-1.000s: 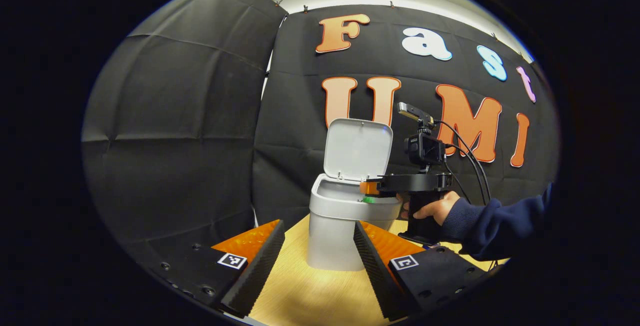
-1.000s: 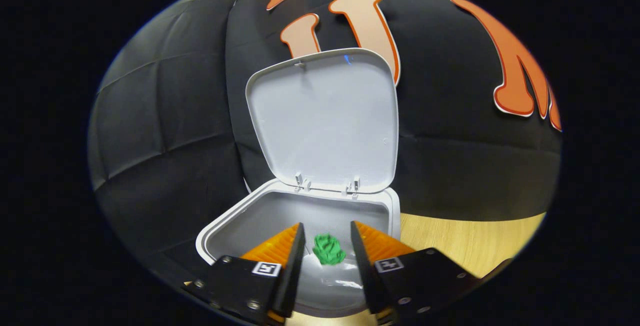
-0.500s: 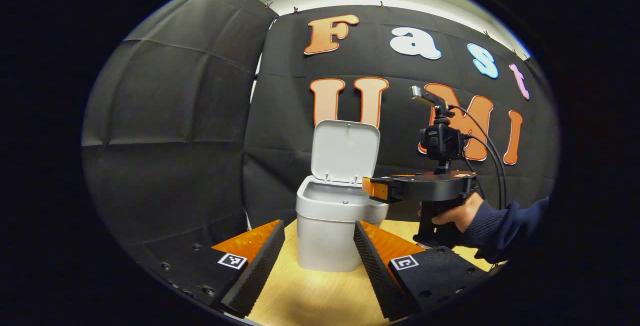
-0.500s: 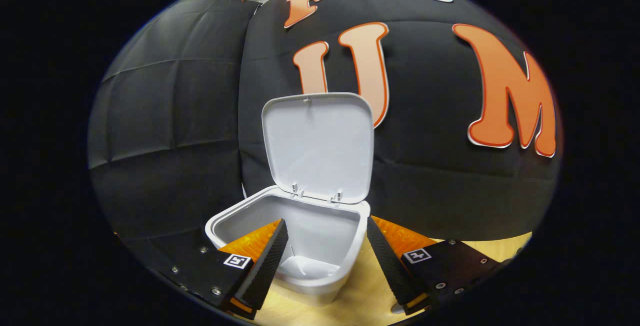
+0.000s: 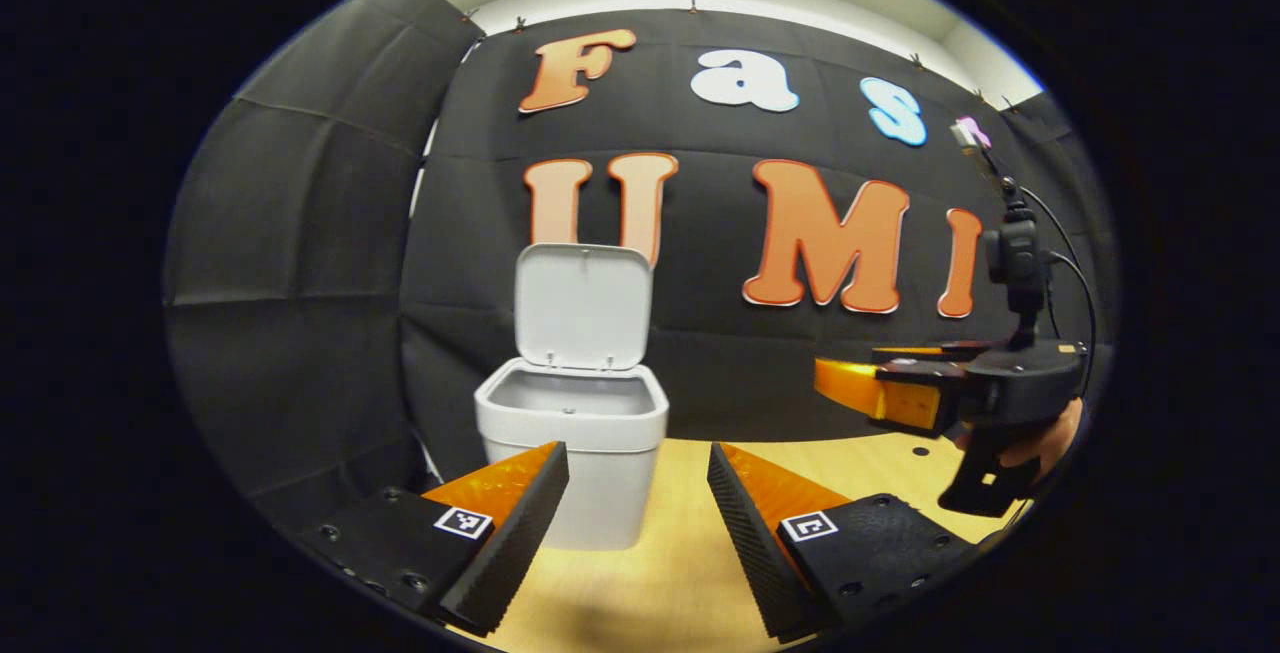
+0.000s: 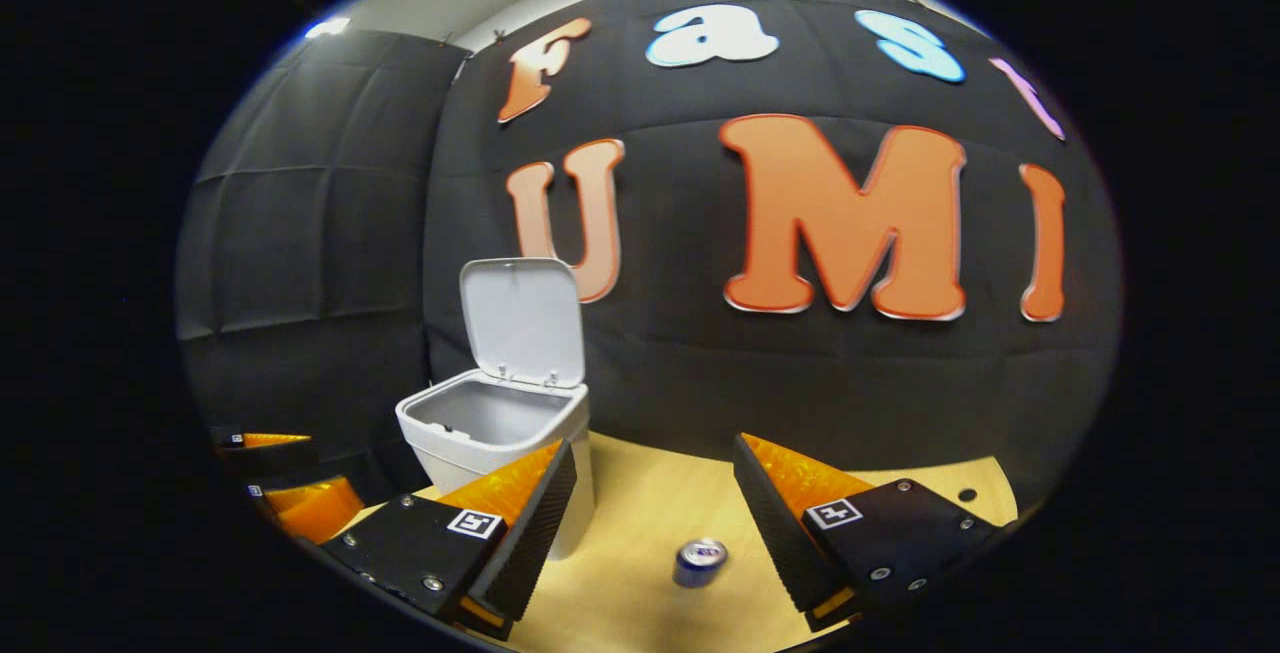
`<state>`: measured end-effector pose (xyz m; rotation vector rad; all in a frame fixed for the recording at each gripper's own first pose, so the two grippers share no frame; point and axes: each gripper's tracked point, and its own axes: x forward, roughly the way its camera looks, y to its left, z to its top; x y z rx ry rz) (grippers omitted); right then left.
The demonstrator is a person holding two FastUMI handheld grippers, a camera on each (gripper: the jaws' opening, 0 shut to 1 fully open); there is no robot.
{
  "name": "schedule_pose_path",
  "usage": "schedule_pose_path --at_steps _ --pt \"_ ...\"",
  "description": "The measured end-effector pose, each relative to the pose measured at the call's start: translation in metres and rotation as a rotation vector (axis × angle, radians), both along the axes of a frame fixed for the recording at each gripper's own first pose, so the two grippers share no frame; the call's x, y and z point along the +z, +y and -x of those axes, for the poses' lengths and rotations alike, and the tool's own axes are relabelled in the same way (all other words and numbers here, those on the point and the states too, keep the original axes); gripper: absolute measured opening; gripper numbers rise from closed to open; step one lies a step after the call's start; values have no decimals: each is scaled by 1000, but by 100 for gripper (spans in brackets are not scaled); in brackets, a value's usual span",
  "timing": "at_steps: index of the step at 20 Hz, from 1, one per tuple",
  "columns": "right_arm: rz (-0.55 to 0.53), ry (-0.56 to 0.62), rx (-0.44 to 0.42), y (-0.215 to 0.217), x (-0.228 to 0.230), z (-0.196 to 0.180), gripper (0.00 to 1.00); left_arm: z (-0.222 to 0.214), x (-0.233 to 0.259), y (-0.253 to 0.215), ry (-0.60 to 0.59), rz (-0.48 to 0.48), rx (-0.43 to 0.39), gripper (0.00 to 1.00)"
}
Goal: Press the lid of the desktop garbage bin to open it, pick up the crumpled paper on the desktop and throw it into the bin, then pick up the pop can on the desktop and drop it into the bin, and finally close the garbage bin lid.
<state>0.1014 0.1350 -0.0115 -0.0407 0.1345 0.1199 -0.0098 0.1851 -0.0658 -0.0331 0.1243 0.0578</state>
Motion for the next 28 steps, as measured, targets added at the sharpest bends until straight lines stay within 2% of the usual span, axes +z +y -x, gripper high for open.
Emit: schedule_pose_path --at_steps 4,9,12,19,21,25,28 --pt "-23 22 -129 -65 -11 52 94 -7 2 -57 -23 2 -121 94" --pt "-34 6 -222 -113 -6 78 94 -24 -25 -109 9 1 -205 94" --pt "-11 12 -240 -127 -10 84 94 -50 -70 -128 62 -20 -228 94" --pt "-21 70 -300 -156 -27 95 94 -127 -221 -162 270 -116 -273 94" --pt "7 93 -317 -160 -35 101 94 -152 -257 -162 322 -142 -263 96" --pt "35 122 -359 -173 -38 108 94 -197 -295 -173 329 -194 -280 96" --pt "48 141 -390 -178 -40 111 94 -207 -314 -176 367 -187 -286 93"
